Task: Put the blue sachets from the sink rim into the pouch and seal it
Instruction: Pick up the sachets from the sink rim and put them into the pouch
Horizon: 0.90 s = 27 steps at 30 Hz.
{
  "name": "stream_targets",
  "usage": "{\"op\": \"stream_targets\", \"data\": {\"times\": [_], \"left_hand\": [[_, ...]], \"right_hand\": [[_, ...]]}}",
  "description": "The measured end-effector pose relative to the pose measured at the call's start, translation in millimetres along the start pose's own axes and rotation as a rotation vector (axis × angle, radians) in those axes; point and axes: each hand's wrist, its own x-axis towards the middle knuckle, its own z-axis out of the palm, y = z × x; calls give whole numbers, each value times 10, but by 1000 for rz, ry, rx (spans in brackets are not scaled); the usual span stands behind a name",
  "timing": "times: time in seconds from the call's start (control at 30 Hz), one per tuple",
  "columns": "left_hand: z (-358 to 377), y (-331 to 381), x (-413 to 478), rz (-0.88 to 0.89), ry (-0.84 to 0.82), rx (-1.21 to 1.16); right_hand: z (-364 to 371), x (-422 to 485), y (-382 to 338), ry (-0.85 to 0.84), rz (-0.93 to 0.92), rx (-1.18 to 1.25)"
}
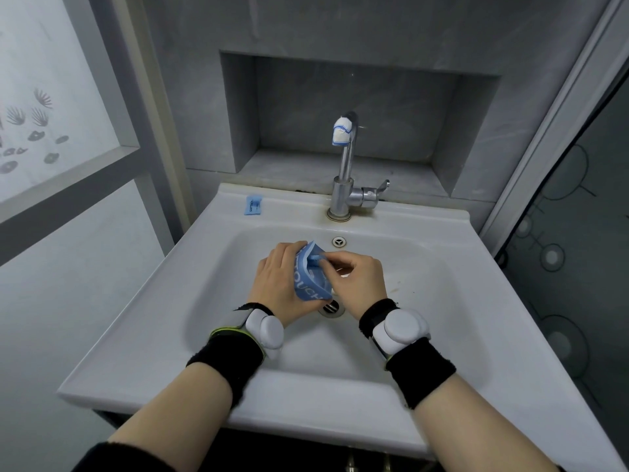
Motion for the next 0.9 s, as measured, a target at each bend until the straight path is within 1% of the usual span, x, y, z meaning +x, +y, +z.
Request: {"op": "stream_targets", "data": {"times": [0.2, 0.4, 0.67, 0.9], "left_hand": [[-2, -3, -1, -14, 0, 4], [-19, 12, -5, -20, -9, -3], [-35, 49, -6, -7, 0, -8], [-61, 89, 1, 15, -30, 1]], "right_hand": [[-7, -3, -12, 16, -8, 4], [-21, 1, -48, 94, -41, 37], [12, -7, -27, 26, -11, 48], [23, 15, 15, -4, 27, 2]]}}
